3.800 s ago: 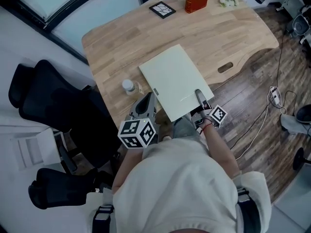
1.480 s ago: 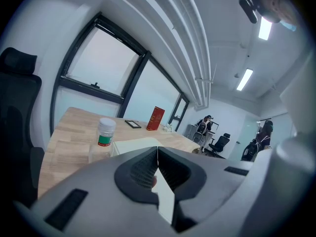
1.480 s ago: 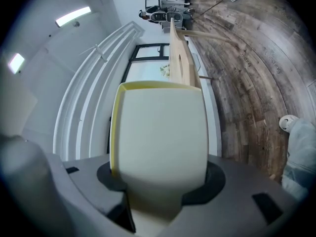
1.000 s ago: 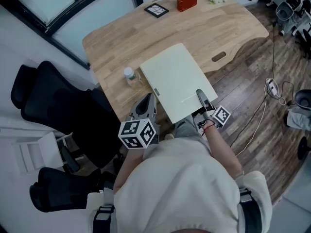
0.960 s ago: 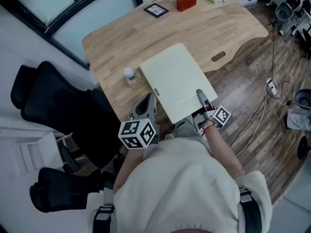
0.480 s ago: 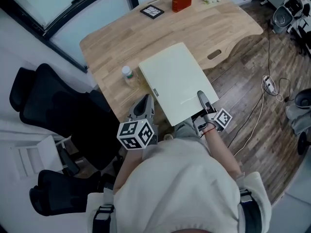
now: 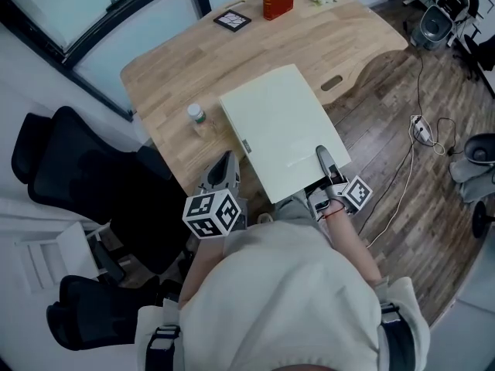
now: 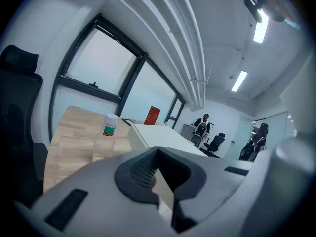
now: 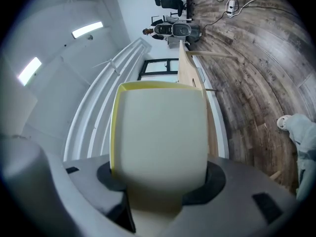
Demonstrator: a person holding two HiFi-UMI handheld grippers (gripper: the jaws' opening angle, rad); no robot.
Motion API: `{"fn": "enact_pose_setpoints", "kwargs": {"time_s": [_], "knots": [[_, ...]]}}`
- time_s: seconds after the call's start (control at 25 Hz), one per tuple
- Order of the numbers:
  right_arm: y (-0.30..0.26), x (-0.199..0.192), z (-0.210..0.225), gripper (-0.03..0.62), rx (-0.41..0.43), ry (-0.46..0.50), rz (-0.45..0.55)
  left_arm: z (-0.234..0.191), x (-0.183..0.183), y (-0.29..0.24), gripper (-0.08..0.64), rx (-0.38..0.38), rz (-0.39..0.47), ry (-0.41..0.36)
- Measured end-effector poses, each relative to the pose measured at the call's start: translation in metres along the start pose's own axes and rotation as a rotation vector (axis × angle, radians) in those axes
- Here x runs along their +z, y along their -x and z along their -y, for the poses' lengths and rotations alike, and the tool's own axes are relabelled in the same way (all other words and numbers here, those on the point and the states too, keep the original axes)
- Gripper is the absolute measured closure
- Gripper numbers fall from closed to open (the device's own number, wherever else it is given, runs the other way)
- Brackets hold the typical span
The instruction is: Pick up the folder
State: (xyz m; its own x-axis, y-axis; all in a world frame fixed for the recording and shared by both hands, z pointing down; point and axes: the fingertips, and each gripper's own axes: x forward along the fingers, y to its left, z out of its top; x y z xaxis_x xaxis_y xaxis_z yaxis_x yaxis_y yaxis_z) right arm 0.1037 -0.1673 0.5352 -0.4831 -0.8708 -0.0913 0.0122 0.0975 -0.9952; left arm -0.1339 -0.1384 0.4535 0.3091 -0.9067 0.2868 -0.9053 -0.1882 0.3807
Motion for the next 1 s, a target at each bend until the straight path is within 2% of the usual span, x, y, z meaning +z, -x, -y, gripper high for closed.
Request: {"fn": "enact_pose_setpoints", "kwargs": {"time_s": [0.48,1.0], "knots": [[0.026,-0.002,-0.025,0.316,0.035,-0.020,0.048,0.004,-0.003,0.009,0.538,-0.015,0.005,-0.016],[0.027,-0.004,-0.035,0.315,0.046,-0.004,0.049,0.000,-0.003,0.008,0.538,-0.020,0.000,-0.007]]}}
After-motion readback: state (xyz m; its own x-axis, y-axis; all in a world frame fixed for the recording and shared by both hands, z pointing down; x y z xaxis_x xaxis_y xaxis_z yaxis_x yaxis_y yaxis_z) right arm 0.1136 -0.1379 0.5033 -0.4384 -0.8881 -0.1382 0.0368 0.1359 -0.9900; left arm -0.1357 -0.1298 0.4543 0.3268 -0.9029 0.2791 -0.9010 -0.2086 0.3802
